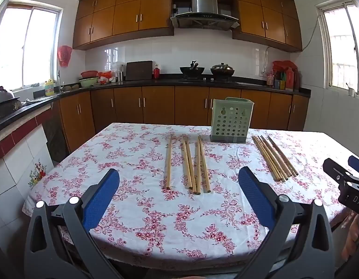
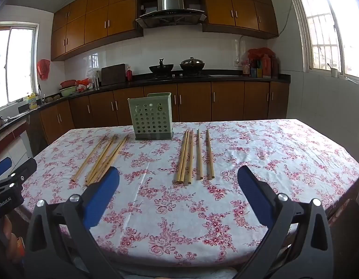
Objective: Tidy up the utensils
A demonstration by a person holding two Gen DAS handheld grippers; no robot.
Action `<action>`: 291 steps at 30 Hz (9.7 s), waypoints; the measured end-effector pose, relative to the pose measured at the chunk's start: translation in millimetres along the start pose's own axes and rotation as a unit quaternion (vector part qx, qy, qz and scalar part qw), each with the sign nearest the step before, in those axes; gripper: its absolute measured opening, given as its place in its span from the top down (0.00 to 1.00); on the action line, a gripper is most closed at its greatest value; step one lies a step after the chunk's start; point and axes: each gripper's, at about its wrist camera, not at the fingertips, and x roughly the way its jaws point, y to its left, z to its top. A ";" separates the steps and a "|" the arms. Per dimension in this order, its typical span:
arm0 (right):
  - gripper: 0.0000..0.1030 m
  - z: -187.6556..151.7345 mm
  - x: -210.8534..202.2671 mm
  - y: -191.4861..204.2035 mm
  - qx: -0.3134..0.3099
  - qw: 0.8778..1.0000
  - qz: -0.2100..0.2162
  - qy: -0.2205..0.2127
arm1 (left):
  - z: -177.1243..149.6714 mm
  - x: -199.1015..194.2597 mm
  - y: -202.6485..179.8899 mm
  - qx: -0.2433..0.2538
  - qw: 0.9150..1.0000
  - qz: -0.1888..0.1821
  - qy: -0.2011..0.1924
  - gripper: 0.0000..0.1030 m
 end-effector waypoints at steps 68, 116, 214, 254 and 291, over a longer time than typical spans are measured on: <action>0.04 0.0 -1.7 -2.7 0.001 1.000 0.000 0.001 | 0.0 0.0 -0.1 0.001 1.000 0.000 0.001 0.02; 0.37 34.0 156.8 -73.6 0.083 0.975 -0.056 0.197 | 18.0 133.6 59.6 -0.055 0.980 0.034 0.187 0.02; 0.92 124.3 159.5 -105.1 0.068 0.995 -0.076 0.020 | 130.3 182.9 66.8 -0.050 0.994 -0.036 0.092 0.93; 0.93 244.3 197.7 -4.2 0.043 0.995 0.089 -0.003 | 227.6 213.0 -49.3 -0.023 0.985 -0.154 0.070 0.93; 0.73 51.9 235.8 -68.1 0.075 0.977 -0.002 0.201 | 129.5 201.6 41.8 -0.072 0.988 -0.037 0.131 0.65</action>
